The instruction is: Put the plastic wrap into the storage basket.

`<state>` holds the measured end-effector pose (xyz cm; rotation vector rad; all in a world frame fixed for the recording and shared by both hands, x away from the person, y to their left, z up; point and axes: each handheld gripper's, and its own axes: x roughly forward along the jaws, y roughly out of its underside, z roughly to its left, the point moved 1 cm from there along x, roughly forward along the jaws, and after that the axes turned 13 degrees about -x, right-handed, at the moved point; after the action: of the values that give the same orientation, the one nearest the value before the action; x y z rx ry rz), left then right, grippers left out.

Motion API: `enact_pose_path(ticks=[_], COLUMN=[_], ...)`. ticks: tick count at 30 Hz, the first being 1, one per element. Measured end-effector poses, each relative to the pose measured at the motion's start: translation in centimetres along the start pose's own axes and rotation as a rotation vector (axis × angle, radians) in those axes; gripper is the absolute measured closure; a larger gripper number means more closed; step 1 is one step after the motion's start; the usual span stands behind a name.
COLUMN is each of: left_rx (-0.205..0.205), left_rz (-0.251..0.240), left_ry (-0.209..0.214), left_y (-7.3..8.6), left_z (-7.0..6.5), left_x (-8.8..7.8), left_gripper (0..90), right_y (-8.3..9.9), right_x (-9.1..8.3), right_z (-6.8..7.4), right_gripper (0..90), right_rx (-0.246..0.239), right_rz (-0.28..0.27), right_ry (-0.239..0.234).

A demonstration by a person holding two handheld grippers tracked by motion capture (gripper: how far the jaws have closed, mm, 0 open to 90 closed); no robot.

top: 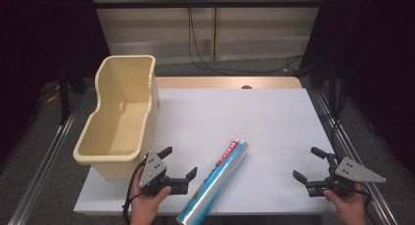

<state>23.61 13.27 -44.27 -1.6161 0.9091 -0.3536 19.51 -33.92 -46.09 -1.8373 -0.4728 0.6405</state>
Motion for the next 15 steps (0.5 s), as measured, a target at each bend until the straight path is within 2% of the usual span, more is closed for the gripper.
enact_pose_path(ticks=[8, 15], left_rx=[-0.015, -0.024], left_rz=[0.011, 0.061], left_ry=[0.013, 0.042], left_y=[-0.2, -0.7], left_z=[-0.4, -1.2], left_x=[0.7, 1.6], left_gripper=[0.0, 0.0], right_y=[-0.1, -0.1], right_x=[0.1, 0.1], right_z=[0.1, 0.0], right_gripper=[0.7, 0.7], right_rx=[-0.006, -0.005], right_rz=[-0.003, -0.006], right_ry=[0.001, -0.003])
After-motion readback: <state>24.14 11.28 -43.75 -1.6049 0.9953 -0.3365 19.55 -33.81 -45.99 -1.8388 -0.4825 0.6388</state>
